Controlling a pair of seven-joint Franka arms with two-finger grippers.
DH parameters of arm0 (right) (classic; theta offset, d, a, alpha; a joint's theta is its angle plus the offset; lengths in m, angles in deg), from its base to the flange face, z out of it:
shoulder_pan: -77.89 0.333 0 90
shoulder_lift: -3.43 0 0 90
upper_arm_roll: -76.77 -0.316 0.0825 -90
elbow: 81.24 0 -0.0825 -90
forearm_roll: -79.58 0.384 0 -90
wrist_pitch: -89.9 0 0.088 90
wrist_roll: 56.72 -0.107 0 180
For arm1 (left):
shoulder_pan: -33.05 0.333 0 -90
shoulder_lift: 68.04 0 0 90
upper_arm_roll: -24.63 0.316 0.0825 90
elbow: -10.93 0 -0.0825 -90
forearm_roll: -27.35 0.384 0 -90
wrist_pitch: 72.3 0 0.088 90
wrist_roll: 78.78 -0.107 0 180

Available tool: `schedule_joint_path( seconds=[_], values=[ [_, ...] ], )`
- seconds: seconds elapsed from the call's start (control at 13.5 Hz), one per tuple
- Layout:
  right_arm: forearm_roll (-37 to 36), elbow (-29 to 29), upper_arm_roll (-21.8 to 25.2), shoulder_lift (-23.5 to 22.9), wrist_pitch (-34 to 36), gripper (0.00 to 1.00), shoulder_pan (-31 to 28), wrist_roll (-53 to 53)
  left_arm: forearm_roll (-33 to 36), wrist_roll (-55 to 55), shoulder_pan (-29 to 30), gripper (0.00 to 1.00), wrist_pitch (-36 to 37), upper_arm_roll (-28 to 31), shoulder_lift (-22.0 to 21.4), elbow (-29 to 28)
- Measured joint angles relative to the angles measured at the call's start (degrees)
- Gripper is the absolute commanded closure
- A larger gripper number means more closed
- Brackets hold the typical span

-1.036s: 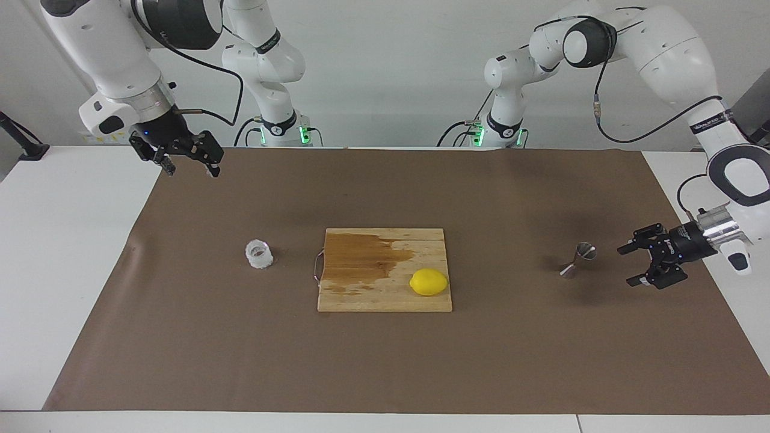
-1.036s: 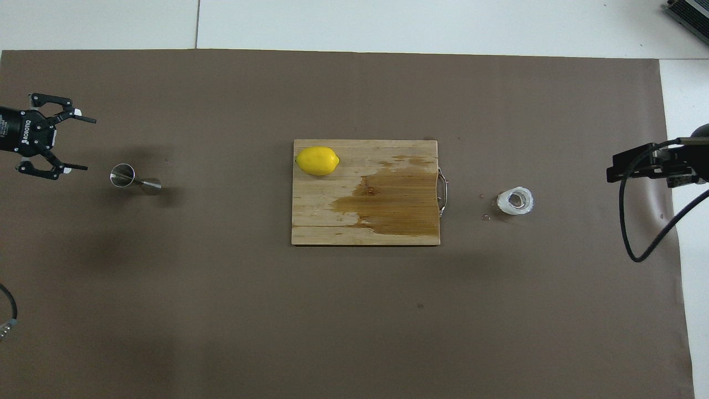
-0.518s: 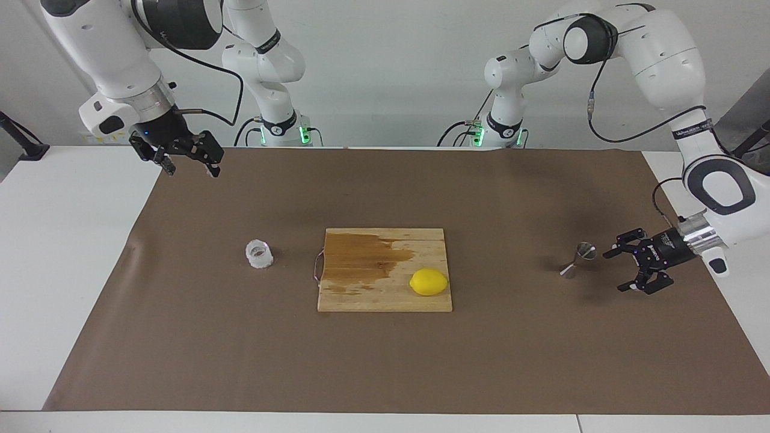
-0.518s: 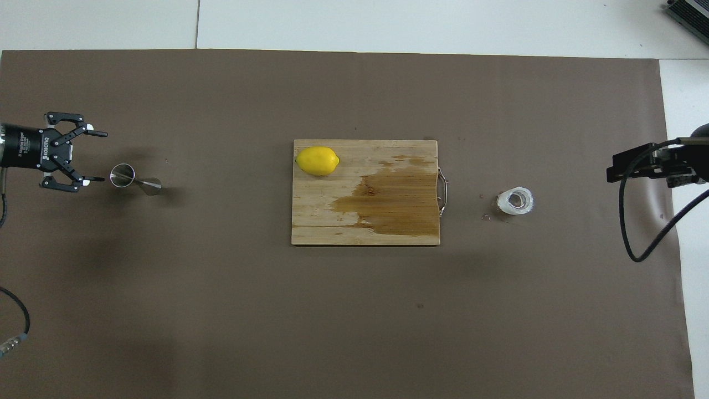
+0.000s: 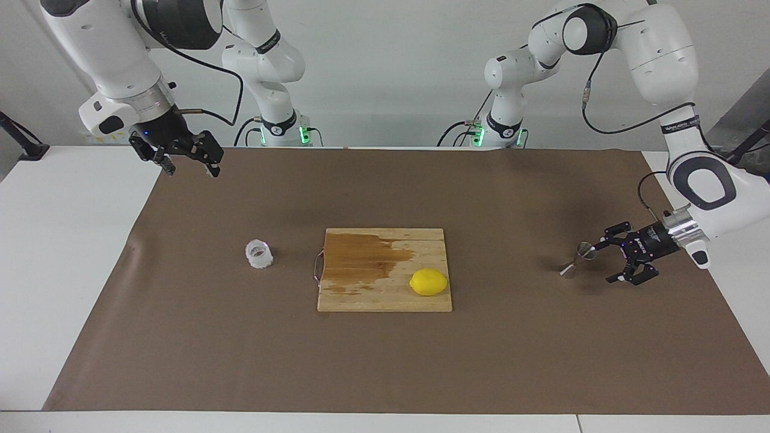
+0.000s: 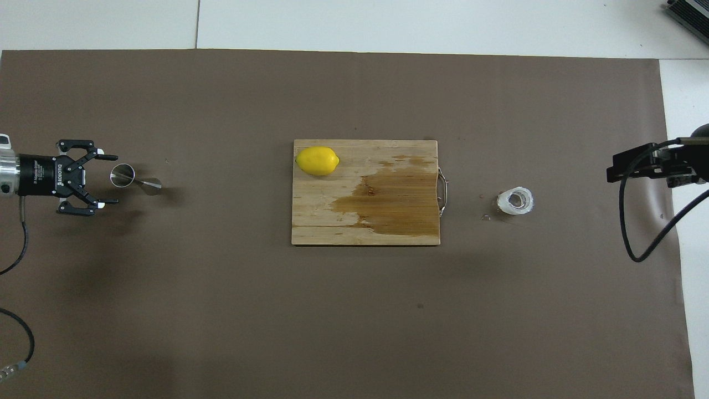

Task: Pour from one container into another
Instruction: 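Close the left gripper around the small metal cup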

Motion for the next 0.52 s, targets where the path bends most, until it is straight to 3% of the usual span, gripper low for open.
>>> schedule_joint_path(
  seconds=[0.52],
  values=[
    [0.0, 0.0, 0.0, 0.0, 0.0, 0.00, 0.0, 0.0, -7.4, -0.7, 0.0, 0.00, -2.3, -0.5, -1.5, -6.0]
  ],
)
